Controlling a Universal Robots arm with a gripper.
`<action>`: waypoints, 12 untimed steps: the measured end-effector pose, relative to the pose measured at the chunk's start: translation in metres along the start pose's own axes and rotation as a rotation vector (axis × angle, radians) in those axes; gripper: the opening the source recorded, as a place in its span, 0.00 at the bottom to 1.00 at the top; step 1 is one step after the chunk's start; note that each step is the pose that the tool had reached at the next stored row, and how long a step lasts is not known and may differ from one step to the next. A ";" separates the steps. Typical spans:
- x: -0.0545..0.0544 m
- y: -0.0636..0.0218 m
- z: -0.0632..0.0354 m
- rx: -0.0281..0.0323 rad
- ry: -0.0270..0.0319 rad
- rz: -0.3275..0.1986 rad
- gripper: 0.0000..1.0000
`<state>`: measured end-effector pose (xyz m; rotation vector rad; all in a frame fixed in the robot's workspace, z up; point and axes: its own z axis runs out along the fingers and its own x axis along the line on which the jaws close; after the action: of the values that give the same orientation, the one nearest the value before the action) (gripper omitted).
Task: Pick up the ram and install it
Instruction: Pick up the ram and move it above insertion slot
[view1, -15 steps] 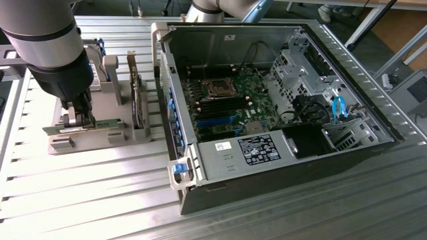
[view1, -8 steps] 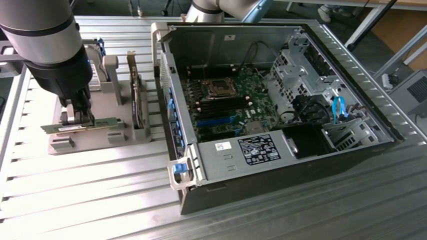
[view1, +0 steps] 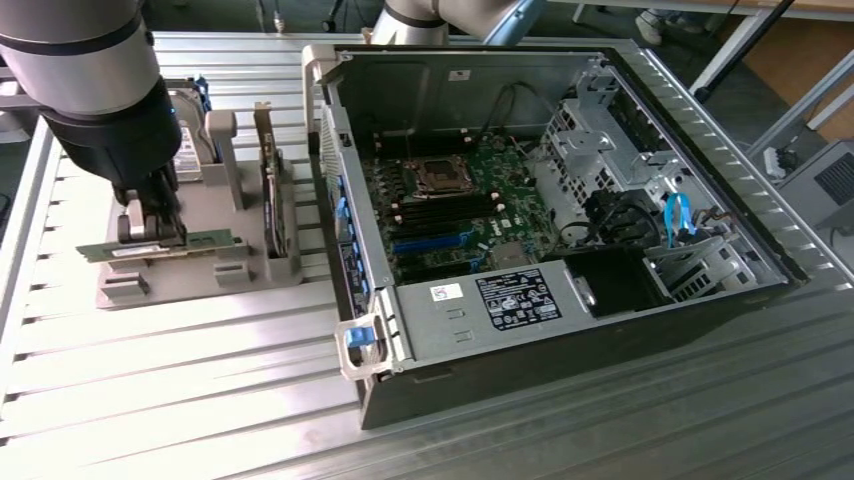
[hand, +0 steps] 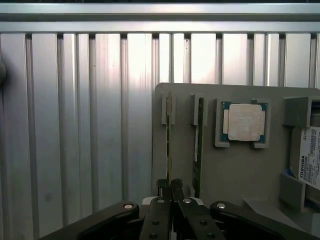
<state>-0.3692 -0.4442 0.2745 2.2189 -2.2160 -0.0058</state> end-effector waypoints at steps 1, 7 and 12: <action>0.000 0.0000 -0.0035 0.0000 0.0000 0.000 0.11; 0.000 0.0001 -0.0125 0.0000 0.0000 0.000 0.11; 0.000 0.0002 -0.0235 -0.0001 0.0000 0.000 0.11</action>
<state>-0.3692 -0.4442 0.2980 2.2189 -2.2159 -0.0059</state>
